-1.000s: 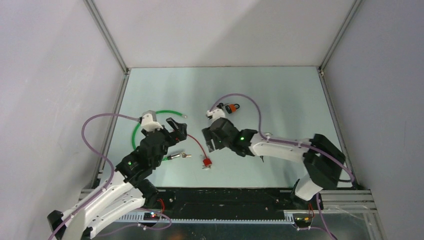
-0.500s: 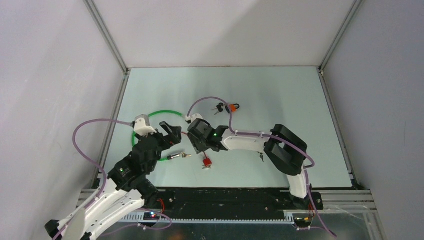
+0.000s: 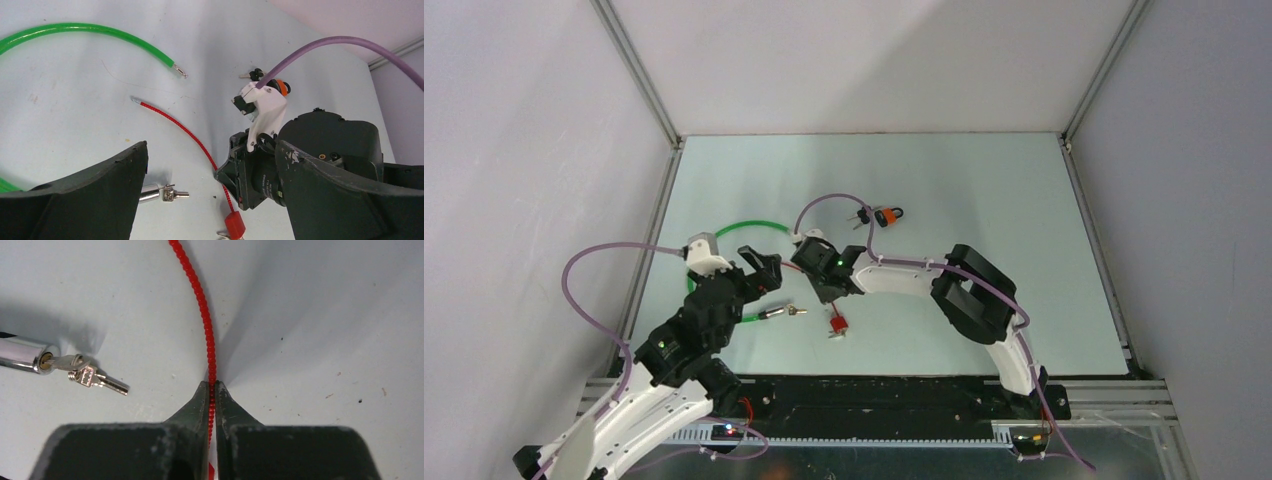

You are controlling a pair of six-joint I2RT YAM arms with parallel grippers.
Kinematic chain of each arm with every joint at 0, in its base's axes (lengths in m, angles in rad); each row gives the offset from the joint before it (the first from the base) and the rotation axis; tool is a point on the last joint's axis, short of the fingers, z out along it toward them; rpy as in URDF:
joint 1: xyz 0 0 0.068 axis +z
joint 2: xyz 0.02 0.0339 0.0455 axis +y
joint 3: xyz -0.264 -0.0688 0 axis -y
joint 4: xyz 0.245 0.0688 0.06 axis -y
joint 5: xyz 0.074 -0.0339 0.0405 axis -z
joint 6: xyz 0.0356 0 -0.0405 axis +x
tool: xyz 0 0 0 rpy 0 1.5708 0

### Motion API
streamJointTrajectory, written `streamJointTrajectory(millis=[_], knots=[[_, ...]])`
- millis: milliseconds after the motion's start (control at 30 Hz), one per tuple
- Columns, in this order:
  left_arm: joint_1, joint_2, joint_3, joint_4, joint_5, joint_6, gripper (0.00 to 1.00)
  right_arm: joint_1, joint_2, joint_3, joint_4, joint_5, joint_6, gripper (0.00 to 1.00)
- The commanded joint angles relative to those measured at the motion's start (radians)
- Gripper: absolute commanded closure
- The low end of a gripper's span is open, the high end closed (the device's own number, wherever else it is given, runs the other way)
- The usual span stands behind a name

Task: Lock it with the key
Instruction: Pick up the lock from the center of the board.

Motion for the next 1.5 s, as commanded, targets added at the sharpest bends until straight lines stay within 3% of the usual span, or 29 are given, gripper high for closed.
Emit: streamJointTrajectory(millis=[0,200,367,700,867,1033,1200,1467], knots=[[0.005,-0.016,0.022,0.013,-0.051,0.016,0.0,-0.022,-0.008,0.03,-0.037,0.011,0.003,1.0],[0.006,0.006,0.032,0.015,-0.006,-0.002,0.0,-0.072,-0.204,-0.06,0.115,-0.032,-0.001,1.0],[0.006,0.015,0.062,0.048,0.062,0.019,0.0,-0.161,-0.427,-0.194,0.31,-0.184,0.03,1.0],[0.006,0.121,0.092,0.322,0.435,0.195,0.0,-0.284,-0.717,-0.377,0.6,-0.402,0.08,1.0],[0.006,0.171,0.118,0.506,0.629,0.22,0.0,-0.367,-0.85,-0.47,0.779,-0.589,0.123,1.0],[0.006,0.246,0.21,0.579,0.788,0.237,0.0,-0.412,-0.946,-0.479,0.911,-0.781,0.158,1.0],[0.028,0.328,0.326,0.6,0.928,0.223,0.0,-0.5,-1.009,-0.477,1.058,-0.957,0.295,1.0],[0.068,0.562,0.505,0.689,1.335,0.133,0.0,-0.574,-0.996,-0.478,1.362,-1.101,0.58,1.0]])
